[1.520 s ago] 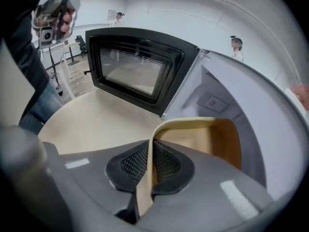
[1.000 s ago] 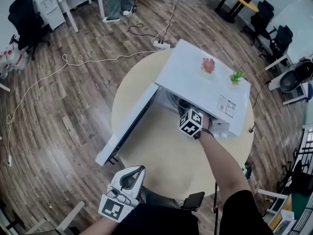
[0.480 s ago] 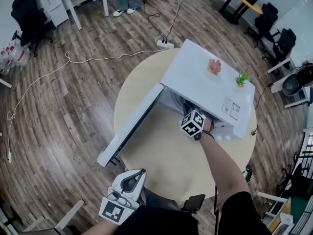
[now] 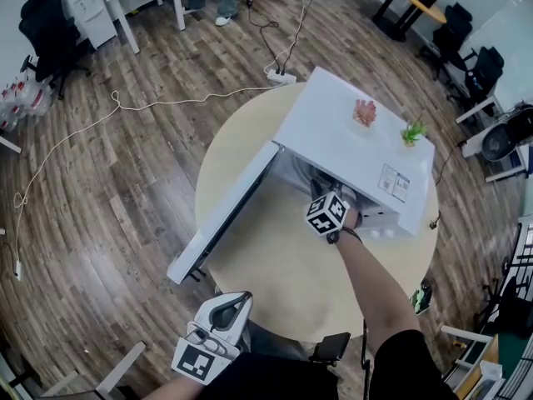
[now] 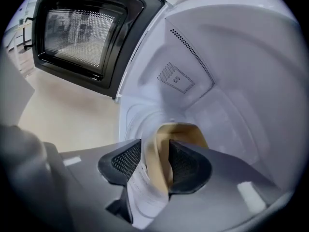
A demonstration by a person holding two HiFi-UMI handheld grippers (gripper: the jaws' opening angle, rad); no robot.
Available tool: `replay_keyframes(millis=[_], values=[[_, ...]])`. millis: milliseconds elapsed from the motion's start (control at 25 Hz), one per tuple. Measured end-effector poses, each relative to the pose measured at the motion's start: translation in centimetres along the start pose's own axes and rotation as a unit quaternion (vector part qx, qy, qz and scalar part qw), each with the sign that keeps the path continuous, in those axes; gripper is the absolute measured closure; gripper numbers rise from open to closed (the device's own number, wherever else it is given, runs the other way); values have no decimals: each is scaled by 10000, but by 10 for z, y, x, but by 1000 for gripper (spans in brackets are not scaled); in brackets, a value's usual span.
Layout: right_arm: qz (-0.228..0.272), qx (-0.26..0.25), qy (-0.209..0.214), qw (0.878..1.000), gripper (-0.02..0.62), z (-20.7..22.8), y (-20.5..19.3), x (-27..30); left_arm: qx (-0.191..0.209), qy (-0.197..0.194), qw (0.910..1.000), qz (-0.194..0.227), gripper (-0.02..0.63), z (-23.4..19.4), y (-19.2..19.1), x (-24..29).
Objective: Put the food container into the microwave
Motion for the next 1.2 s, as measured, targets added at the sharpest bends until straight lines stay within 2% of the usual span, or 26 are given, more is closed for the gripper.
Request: replay_keyframes(millis=[200, 320, 480, 640, 800, 1040, 1120, 1200], values=[[77, 65, -295, 9995, 433, 0, 2, -21, 56, -83, 9999, 34, 607, 3, 3, 0], [127, 40, -305, 9994, 433, -9, 3, -45, 104, -147, 9998, 86, 607, 5, 9, 4], [162, -140, 10, 9998, 450, -40, -4, -90, 247, -252, 9991, 225, 607, 8, 25, 12], [174, -131, 437, 9988, 528, -73, -21, -152, 428, -362, 9977, 392, 607, 13, 47, 23], [351, -48, 869, 9956, 562, -104, -28, -223, 628, -512, 9949, 595, 607, 24, 71, 34], [1044, 446, 880, 9896, 580, -114, 4, -321, 974, -764, 9887, 844, 607, 43, 104, 47], [1445, 757, 728, 9839, 583, -107, 23, -351, 1115, -876, 9855, 936, 607, 50, 116, 51], [1867, 1272, 558, 9725, 583, -96, 41, -378, 1219, -993, 9822, 1028, 607, 60, 128, 54]])
Point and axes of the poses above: the fingertips, and each gripper's own axes: x forward along the fingers, z to its right, y out of its top, the point moved 3 cm from there along -x, backward along the fingers, and after that the axes turned 5 degrees about z, right-handed, at the moved point
